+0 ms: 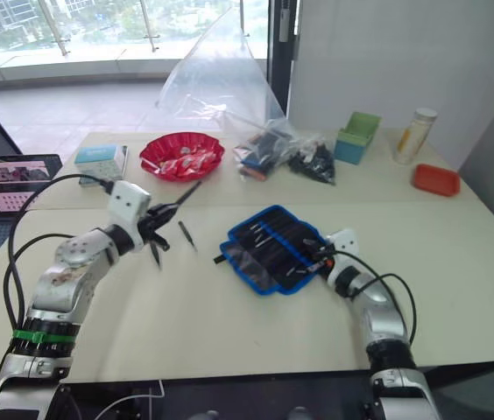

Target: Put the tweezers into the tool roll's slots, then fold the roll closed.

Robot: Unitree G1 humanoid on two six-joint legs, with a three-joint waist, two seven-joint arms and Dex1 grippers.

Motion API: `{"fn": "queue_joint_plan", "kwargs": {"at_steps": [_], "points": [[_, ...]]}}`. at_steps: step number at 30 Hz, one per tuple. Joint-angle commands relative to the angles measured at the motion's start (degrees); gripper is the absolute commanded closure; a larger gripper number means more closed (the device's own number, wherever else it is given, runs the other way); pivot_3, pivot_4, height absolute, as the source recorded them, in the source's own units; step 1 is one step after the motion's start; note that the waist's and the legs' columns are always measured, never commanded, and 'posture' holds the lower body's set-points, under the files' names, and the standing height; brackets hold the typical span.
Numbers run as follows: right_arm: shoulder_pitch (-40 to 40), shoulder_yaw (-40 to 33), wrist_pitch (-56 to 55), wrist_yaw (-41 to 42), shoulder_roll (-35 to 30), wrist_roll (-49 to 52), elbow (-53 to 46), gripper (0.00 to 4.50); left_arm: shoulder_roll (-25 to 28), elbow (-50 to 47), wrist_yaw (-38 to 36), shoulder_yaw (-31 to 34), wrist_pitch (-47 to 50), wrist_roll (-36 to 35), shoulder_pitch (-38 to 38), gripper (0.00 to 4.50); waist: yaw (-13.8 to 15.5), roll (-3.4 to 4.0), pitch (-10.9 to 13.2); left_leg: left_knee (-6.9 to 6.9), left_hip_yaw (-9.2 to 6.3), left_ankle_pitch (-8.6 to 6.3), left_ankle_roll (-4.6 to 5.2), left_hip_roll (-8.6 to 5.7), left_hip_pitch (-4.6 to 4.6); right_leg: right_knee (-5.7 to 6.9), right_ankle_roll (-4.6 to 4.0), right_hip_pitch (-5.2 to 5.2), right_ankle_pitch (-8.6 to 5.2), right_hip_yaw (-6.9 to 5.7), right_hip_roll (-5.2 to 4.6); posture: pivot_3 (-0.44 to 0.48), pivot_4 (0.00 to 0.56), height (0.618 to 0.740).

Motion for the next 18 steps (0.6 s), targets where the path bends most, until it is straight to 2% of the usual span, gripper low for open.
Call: {"fn": "queue_joint_plan", "kwargs": {"at_steps": [1,5,8,18], "points": [[0.6,0.0,2.0,0.9,-0.5,0.9,-3.7,4.5,-1.4,-2.8,-4.1,-5.4,7.9,-0.2,-4.3,4.47,-0.1,0.0,0.0,0.01,0.0,0.0,0.01,0.0,-0.01,0.01,0.01,0.0,0.0,-0.01,0.0,0.0,0.15,0.74],[1.9,0.3,2.2,0.6,0.2,0.6,-4.6,4.5,-1.2,-4.5,-9.2,-11.6,16.8,0.0,-7.2,4.47,-0.4,0.02,0.0,-0.01,0.0,0.0,0.01,0.0,-0.05,0.03,0.01,-0.03,0.01,-0.02,0.02,0.0,0.15,0.74],[2.5,0.8,2.4,0.7,0.4,0.3,-5.1,4.5,-3.2,-3.6,-8.7,-13.3,21.5,0.6,-9.9,4.47,-0.4,0.05,0.0,-0.01,0.0,0.0,0.01,0.01,-0.04,0.03,0.01,-0.04,0.01,-0.01,0.03,0.0,0.15,0.74],[3.0,1.6,5.3,0.7,0.9,0.3,-6.2,4.5,-7.5,0.9,-8.8,-14.7,23.3,1.4,-13.1,4.47,-0.2,0.05,0.0,0.06,0.0,0.01,0.01,-0.01,-0.04,-0.01,0.01,-0.04,0.01,-0.01,0.03,0.0,0.15,0.74]]}}
